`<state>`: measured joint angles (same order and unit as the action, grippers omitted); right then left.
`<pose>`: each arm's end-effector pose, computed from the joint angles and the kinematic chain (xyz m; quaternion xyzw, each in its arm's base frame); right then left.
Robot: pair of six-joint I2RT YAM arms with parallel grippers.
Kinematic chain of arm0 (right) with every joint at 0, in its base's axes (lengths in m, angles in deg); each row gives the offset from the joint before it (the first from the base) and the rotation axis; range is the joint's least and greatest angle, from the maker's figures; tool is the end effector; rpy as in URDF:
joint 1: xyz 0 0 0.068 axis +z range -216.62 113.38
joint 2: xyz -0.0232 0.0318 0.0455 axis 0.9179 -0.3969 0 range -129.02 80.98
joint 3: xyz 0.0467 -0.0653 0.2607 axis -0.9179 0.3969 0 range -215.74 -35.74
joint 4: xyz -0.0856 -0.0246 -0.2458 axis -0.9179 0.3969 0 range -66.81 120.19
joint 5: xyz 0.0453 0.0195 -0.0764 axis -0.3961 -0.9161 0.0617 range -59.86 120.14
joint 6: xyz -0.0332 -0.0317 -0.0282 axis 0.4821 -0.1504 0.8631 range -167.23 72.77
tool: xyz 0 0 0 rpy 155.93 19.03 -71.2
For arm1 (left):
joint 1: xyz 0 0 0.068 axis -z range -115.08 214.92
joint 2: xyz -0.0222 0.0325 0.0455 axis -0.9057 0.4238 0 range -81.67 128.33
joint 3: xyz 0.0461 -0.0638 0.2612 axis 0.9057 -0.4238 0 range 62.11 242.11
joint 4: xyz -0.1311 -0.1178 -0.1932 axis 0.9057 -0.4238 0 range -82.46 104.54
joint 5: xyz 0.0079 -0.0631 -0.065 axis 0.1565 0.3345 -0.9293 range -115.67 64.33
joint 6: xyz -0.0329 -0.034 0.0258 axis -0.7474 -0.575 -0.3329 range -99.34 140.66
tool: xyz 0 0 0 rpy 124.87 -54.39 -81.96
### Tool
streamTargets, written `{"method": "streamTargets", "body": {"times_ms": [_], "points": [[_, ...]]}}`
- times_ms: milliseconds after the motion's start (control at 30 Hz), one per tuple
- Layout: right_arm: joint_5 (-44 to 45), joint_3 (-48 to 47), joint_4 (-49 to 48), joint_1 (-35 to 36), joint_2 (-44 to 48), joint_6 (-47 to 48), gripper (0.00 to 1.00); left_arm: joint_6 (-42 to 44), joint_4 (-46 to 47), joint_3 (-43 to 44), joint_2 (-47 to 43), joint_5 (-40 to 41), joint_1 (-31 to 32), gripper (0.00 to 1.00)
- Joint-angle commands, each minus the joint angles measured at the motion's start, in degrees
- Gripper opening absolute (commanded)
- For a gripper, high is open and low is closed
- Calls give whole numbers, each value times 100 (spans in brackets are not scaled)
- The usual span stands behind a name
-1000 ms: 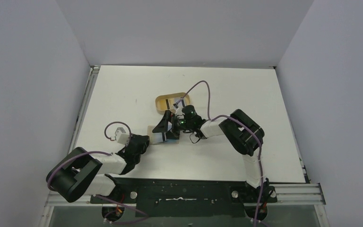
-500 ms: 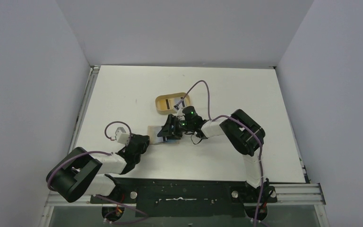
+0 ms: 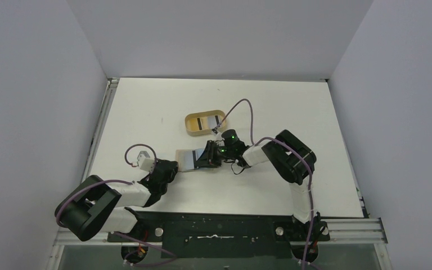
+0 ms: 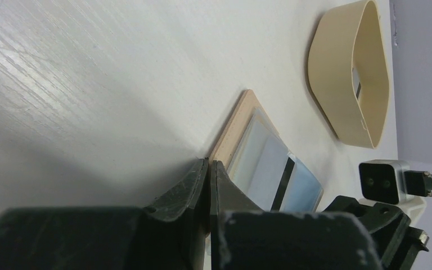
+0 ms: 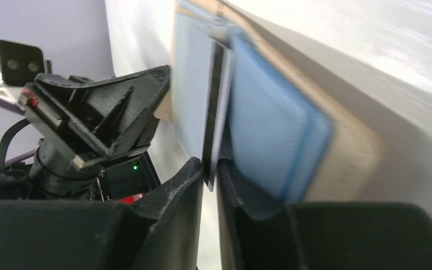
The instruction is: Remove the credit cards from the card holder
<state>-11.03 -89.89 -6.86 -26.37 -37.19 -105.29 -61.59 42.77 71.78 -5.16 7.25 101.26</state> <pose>0.2821 0.2696 0.0960 -0.0352 0.8421 0.5356 0.0527 0.1654 -0.0977 0.1037 -0.4502 0.7478 -0.2271 0.4319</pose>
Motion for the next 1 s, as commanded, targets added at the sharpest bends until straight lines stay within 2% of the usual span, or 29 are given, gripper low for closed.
{"method": "streamTargets", "body": {"times_ms": [0,133,467,733,967], "points": [[181,244,247,-86,-260,79,12,219,-978,-87,121,-134,23,0],[152,299,142,-103,-279,16,0,220,-988,-88,101,-124,23,0],[120,703,398,-467,331,139,0,214,-990,-130,36,-99,23,0],[40,841,1822,-1150,1445,1009,0,220,-1016,-179,-84,-65,14,0],[239,13,3652,-1822,2372,2075,0,219,-1132,-215,-264,-27,5,0]]}}
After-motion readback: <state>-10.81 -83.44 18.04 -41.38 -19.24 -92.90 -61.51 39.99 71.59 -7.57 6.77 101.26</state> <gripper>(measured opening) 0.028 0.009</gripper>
